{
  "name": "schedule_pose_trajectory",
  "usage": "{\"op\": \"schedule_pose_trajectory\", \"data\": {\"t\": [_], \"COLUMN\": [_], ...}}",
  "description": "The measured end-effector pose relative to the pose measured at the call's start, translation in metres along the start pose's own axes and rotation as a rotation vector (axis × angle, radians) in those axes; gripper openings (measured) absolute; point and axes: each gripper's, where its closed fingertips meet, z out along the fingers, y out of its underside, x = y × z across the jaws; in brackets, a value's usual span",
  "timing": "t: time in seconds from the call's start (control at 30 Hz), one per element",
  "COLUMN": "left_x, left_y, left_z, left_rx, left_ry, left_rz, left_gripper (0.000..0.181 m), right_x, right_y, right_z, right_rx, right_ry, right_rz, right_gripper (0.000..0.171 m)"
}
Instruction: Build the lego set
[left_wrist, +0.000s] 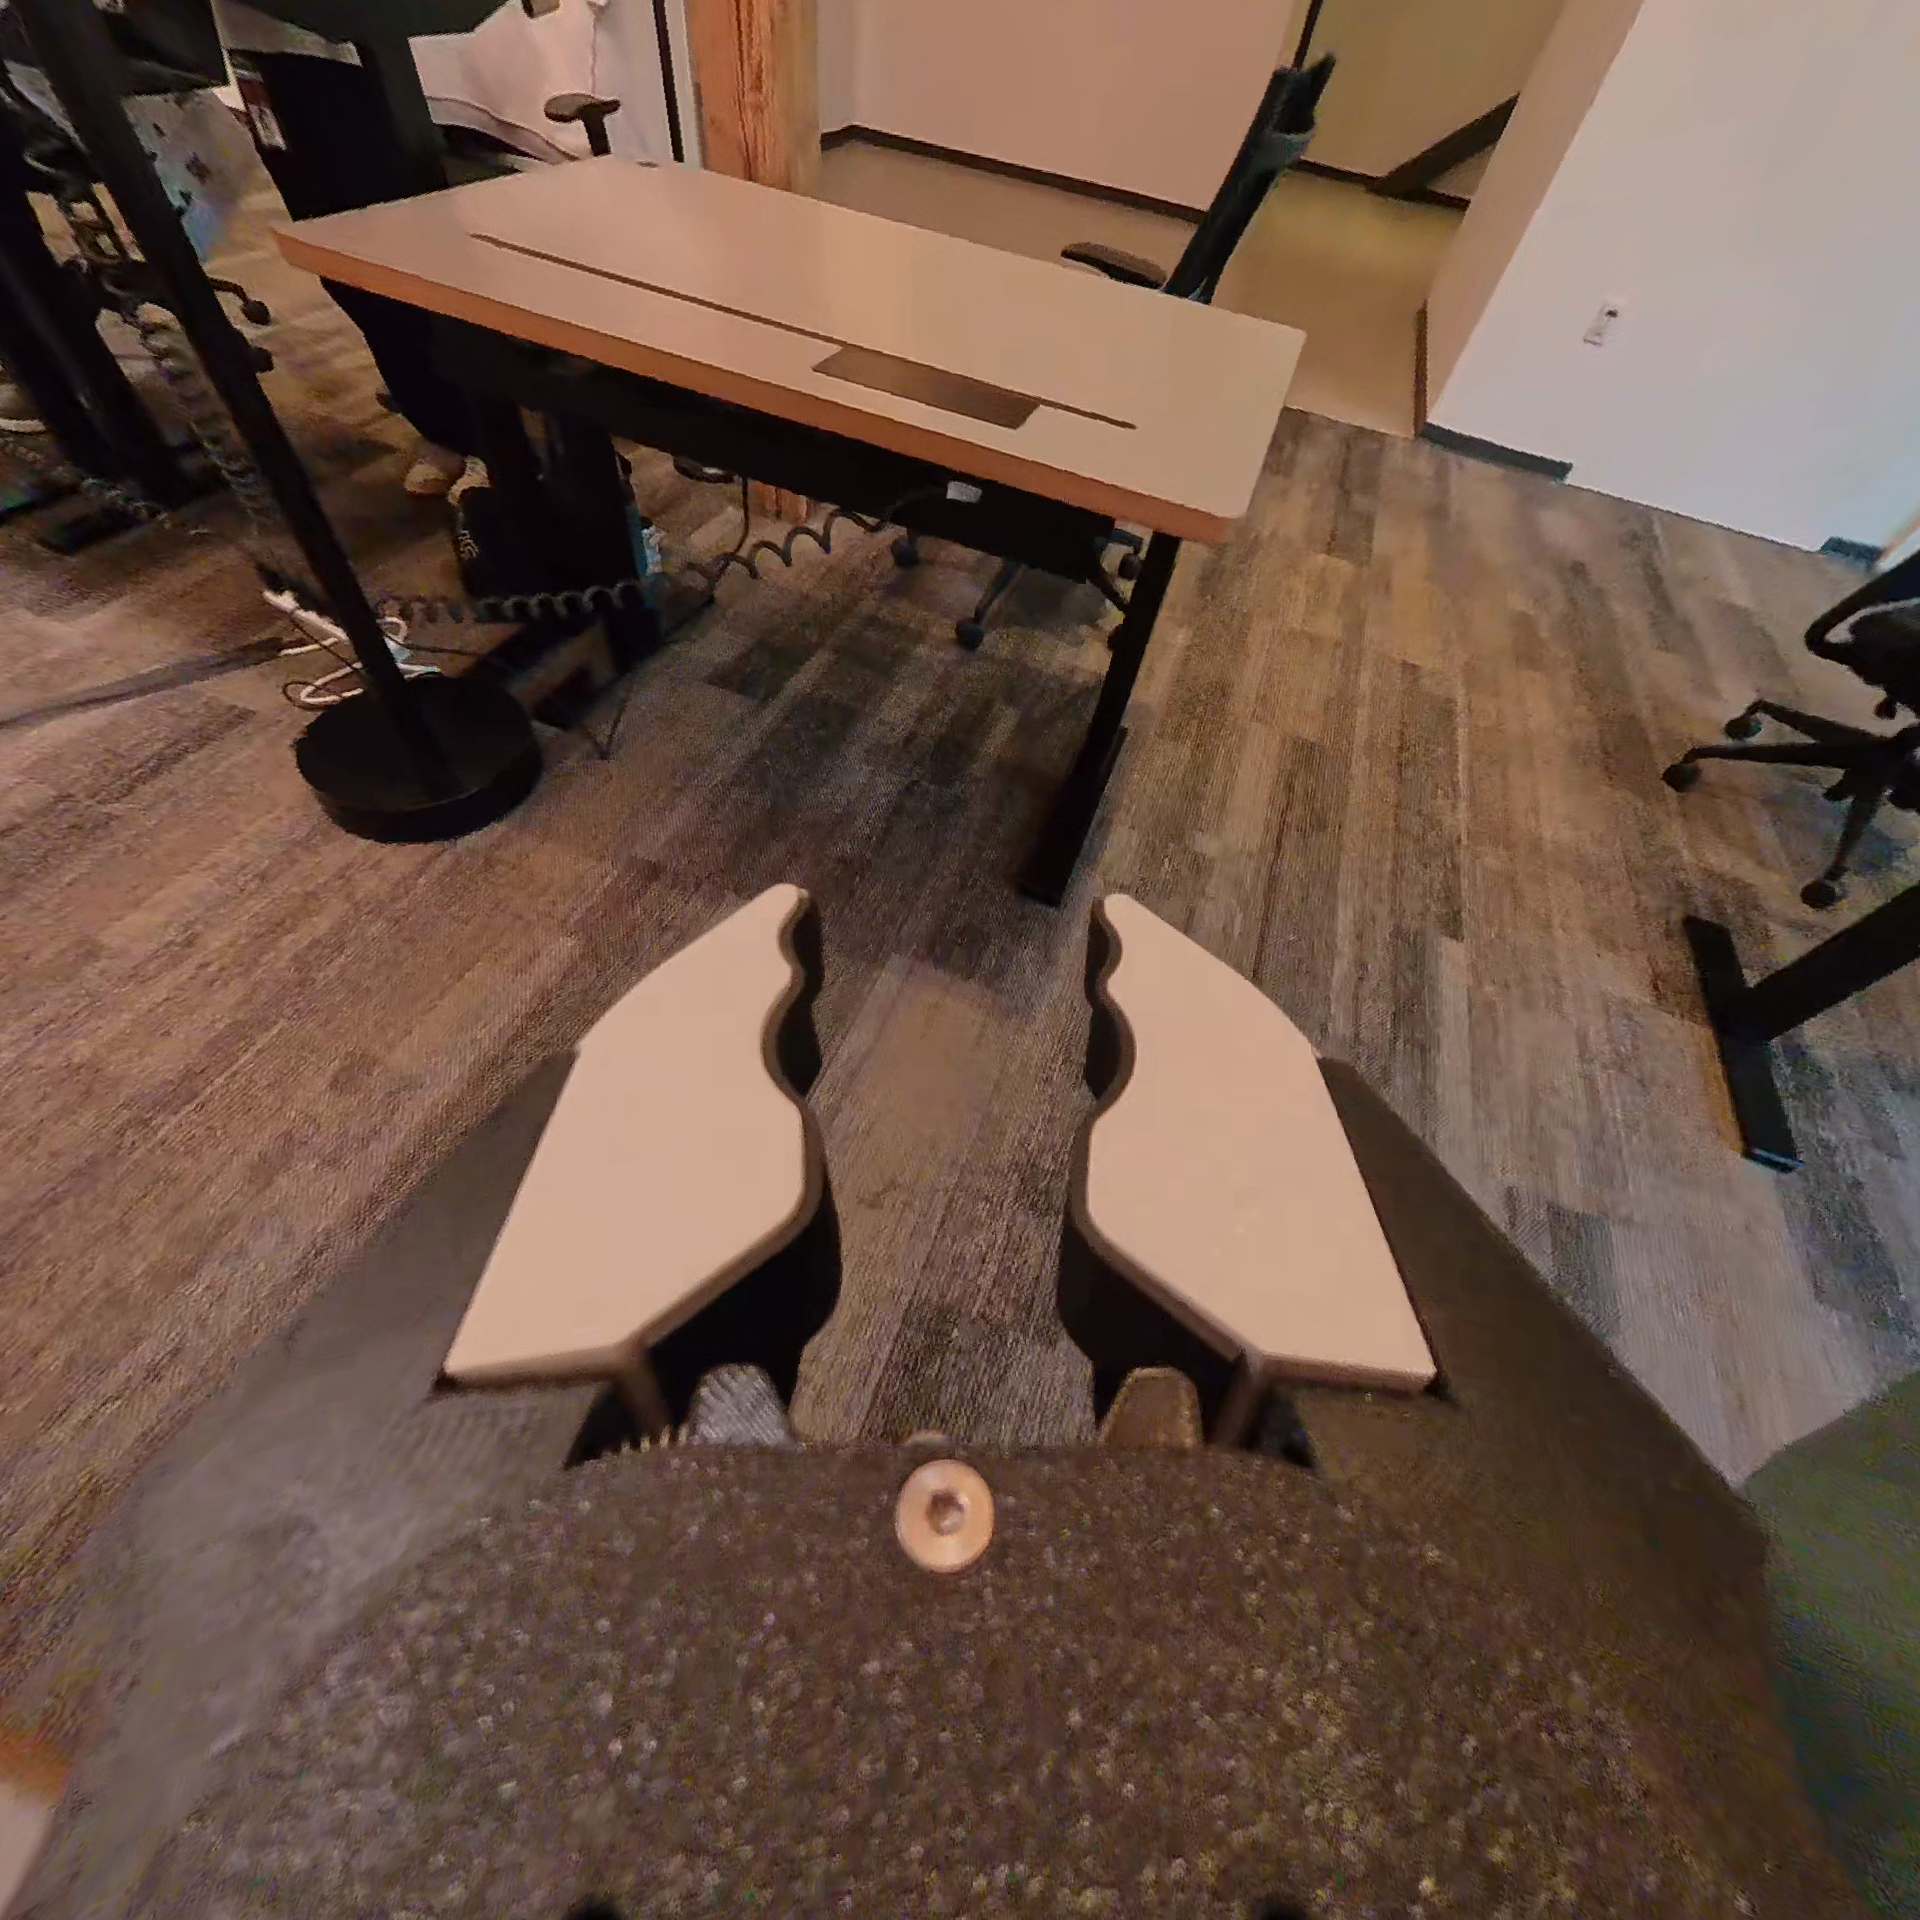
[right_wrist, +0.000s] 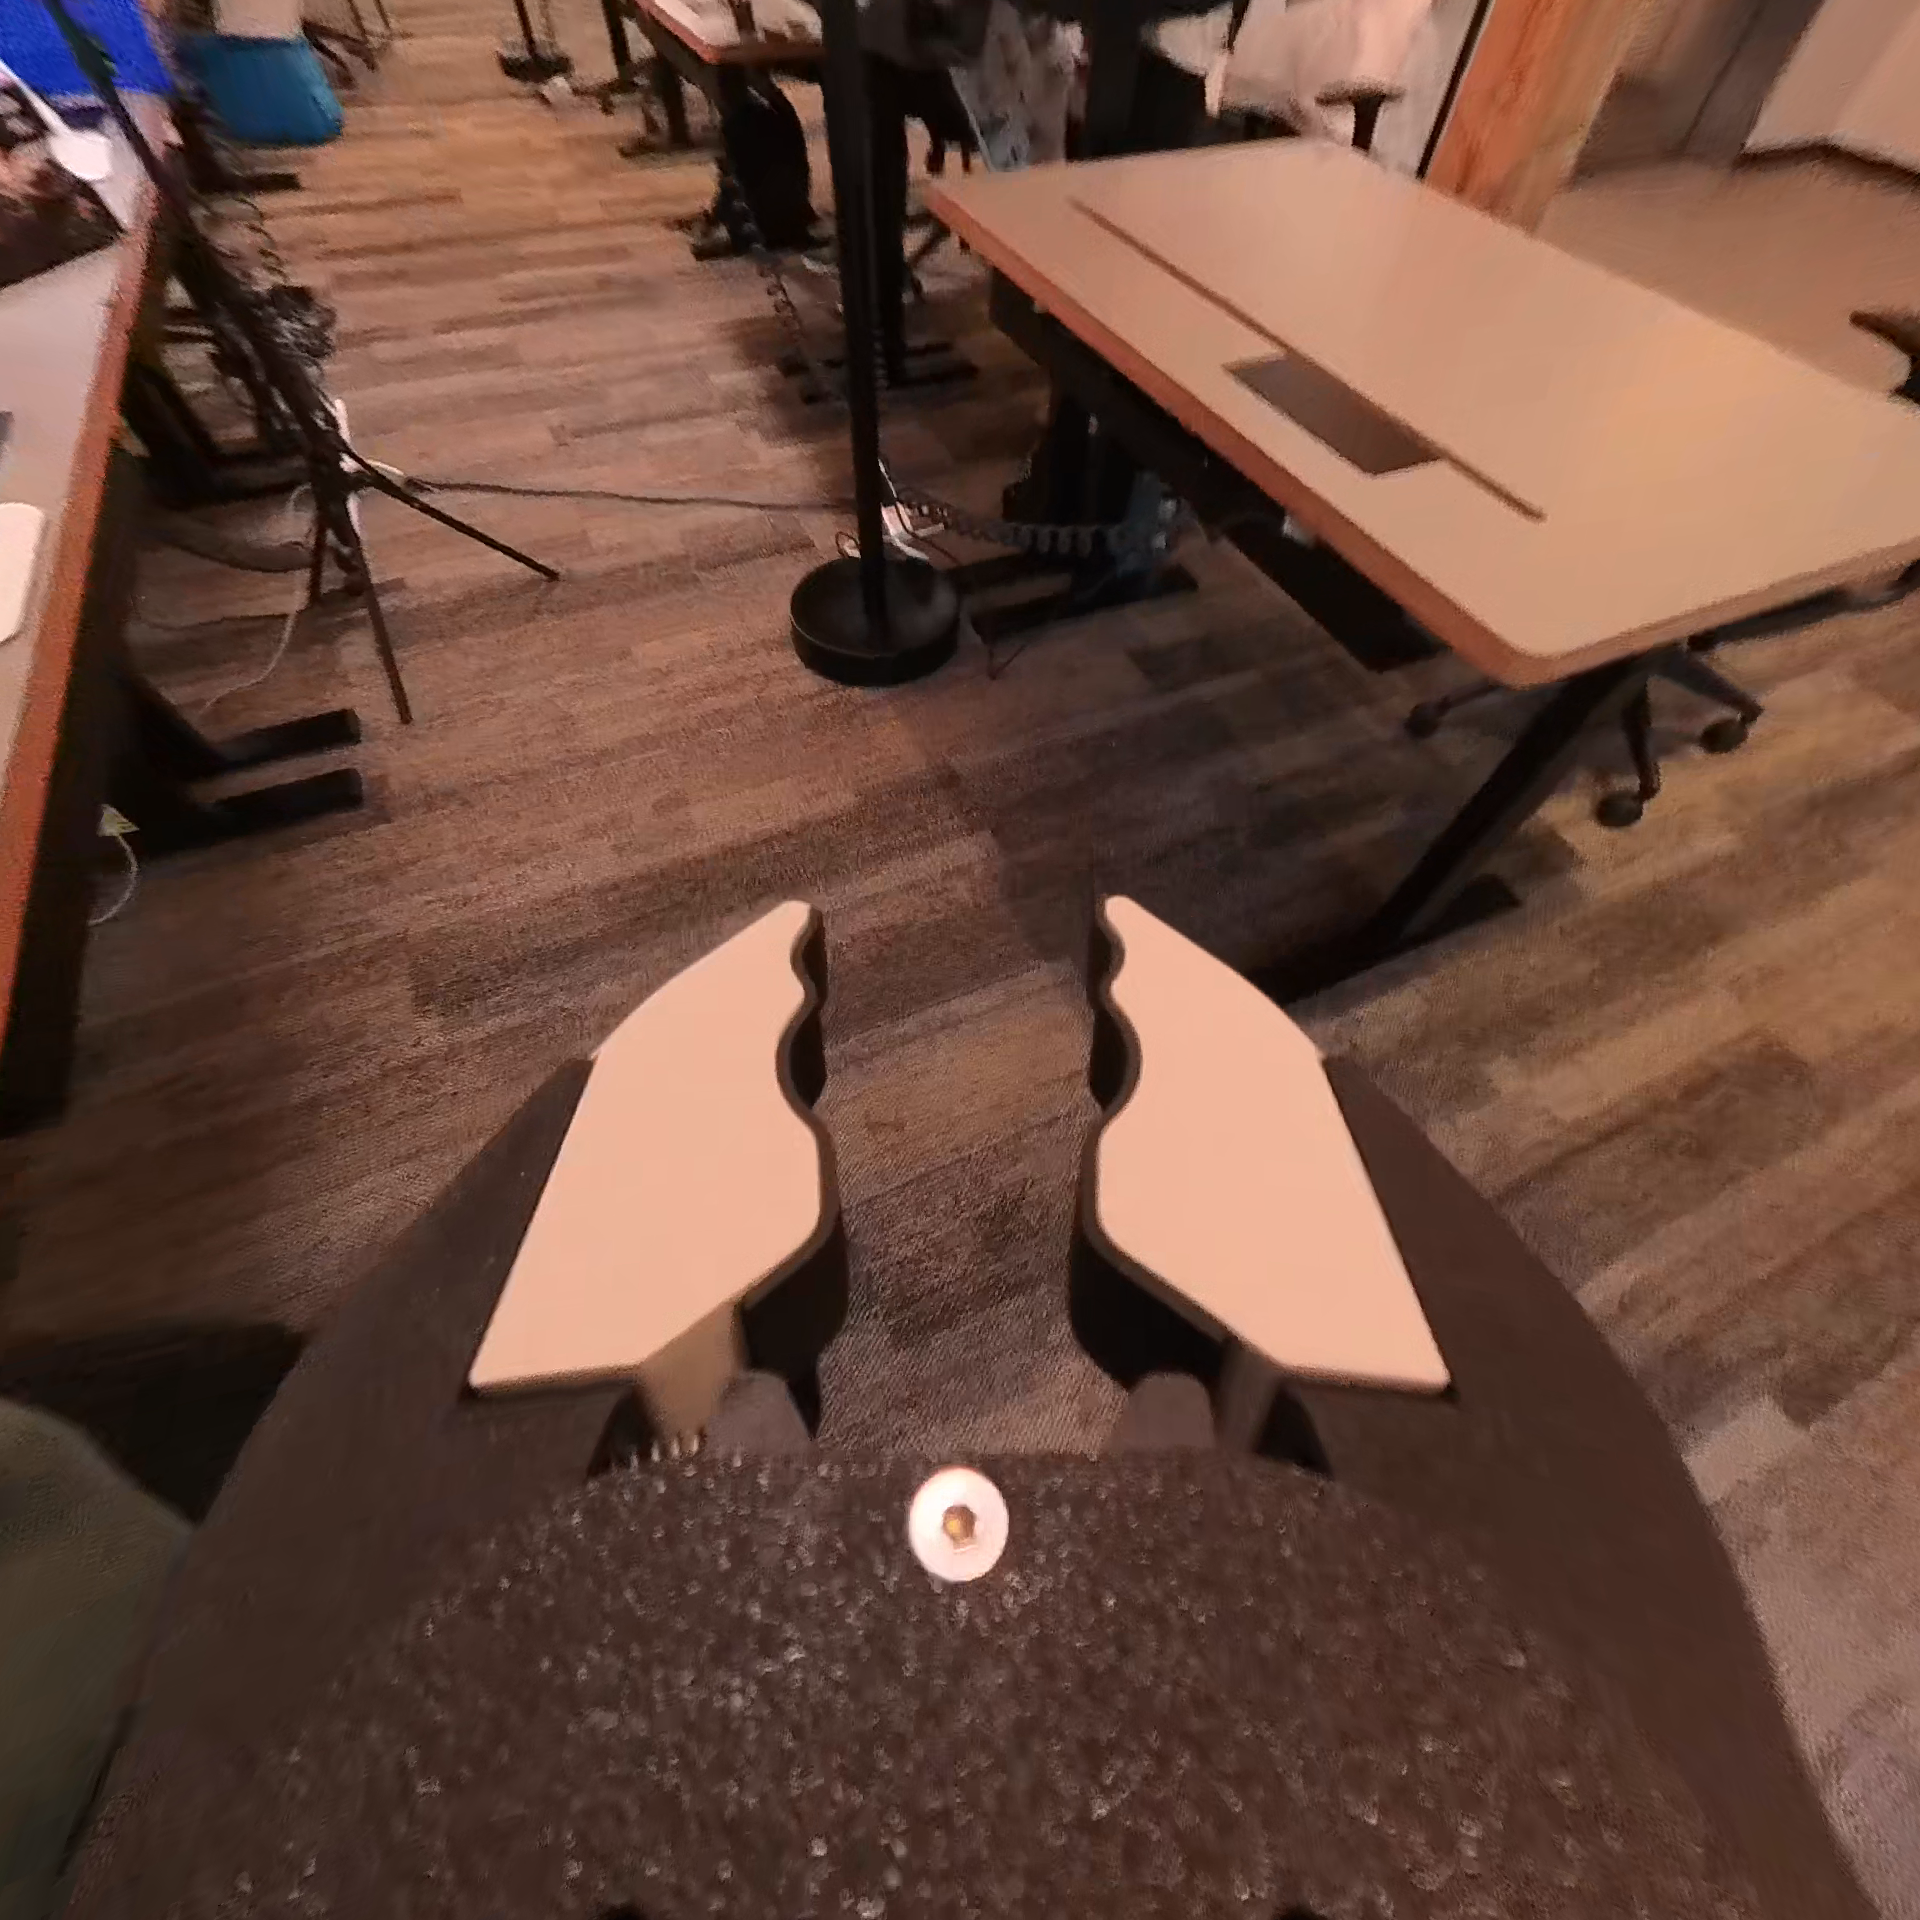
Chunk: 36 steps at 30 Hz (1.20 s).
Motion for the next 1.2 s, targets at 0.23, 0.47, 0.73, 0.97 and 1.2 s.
{"op": "schedule_pose_trajectory", "data": {"t": [0.23, 0.47, 0.73, 0.97, 1.2], "left_x": [-0.085, -0.168, -0.248, -0.287, -0.309], "left_y": [-0.083, -0.097, -0.081, -0.08, -0.062], "left_z": [0.123, 0.168, 0.194, 0.211, 0.216], "left_rx": [0.052, 0.041, -0.017, -0.024, -0.033], "left_ry": [0.087, -0.046, -0.308, -0.462, -0.551], "left_rz": [0.04, -0.074, -0.185, -0.264, -0.334], "left_gripper": [0.049, 0.047, 0.048, 0.055, 0.056], "right_x": [-0.009, -0.001, 0.016, -0.008, -0.049], "right_y": [-0.025, -0.042, -0.05, -0.087, -0.113], "right_z": [0.11, 0.21, 0.356, 0.482, 0.543], "right_rx": [-0.061, -0.109, -0.156, -0.139, -0.138], "right_ry": [-0.005, -0.073, -0.216, -0.411, -0.557], "right_rz": [0.038, 0.082, -0.126, -0.167, -0.244], "right_gripper": [0.048, 0.048, 0.049, 0.05, 0.05]}}
